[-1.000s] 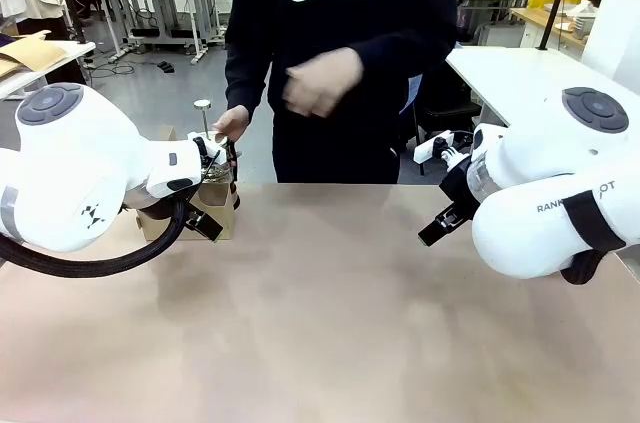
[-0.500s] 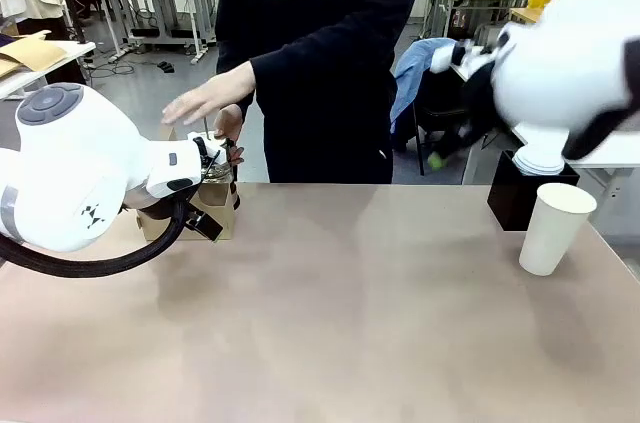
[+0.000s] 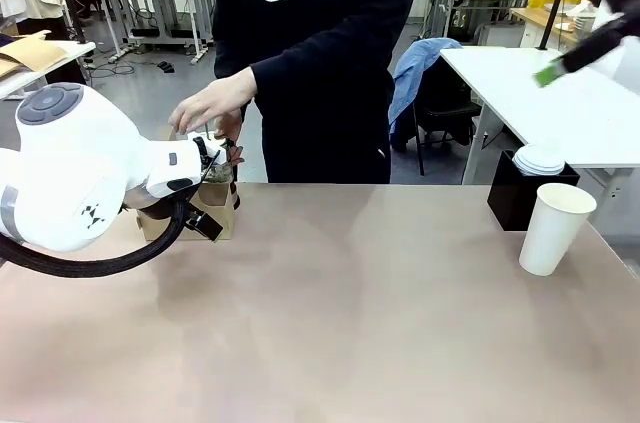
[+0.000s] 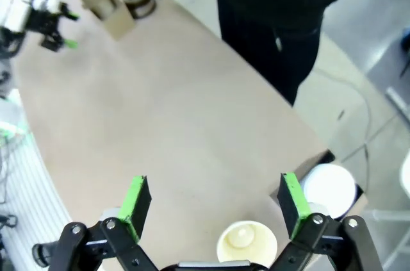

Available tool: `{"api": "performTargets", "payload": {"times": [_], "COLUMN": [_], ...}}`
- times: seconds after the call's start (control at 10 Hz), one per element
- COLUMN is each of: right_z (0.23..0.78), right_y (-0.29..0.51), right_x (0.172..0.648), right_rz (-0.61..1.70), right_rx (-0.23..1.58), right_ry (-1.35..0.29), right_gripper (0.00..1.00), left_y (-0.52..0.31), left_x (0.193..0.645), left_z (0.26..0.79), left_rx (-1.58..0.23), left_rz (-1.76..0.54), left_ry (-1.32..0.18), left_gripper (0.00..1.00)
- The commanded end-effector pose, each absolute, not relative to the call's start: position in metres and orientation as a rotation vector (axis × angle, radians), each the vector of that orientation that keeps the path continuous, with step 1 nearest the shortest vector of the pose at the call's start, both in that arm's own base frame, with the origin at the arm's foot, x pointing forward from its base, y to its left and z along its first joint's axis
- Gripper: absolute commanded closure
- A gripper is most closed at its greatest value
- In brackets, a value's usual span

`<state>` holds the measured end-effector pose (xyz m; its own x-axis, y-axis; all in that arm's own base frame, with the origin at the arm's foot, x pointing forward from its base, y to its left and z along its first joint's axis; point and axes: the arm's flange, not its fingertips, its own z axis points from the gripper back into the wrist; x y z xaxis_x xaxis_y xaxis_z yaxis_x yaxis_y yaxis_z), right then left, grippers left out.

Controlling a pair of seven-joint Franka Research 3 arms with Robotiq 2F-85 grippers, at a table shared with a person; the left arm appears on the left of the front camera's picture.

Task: Pour a drink into a cup and package it in a carrier.
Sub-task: Pick up the 600 ml Paper Cup and place it in the middle top area of the table.

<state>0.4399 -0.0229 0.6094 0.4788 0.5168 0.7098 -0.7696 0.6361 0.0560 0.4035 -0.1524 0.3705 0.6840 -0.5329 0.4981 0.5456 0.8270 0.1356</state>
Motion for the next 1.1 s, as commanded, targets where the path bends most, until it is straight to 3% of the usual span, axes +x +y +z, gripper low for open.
{"api": "performTargets", "payload": {"times": [0.0, 0.4, 0.7, 0.8, 1.0], "right_z": [0.571, 0.471, 0.406, 0.402, 0.415], "right_y": [-0.096, -0.202, -0.232, -0.224, -0.225], "right_x": [0.423, 0.379, 0.371, 0.376, 0.349], "right_rz": [0.895, 1.025, 0.996, 0.887, 0.981], "right_rx": [0.549, 0.702, 0.801, 0.798, 0.761], "right_ry": [-0.824, -1.027, -1.121, -1.146, -1.11], "right_gripper": [0.0, 0.0, 0.0, 0.0, 0.0], "left_y": [-0.152, -0.152, -0.152, -0.152, -0.152], "left_x": [0.403, 0.403, 0.403, 0.403, 0.403], "left_z": [0.37, 0.37, 0.37, 0.37, 0.37], "left_rx": [-0.025, -0.025, -0.025, -0.025, -0.025], "left_rz": [-0.604, -0.604, -0.604, -0.604, -0.604], "left_ry": [-0.55, -0.55, -0.55, -0.55, -0.55], "left_gripper": [0.0, 0.0, 0.0, 0.0, 0.0]}}
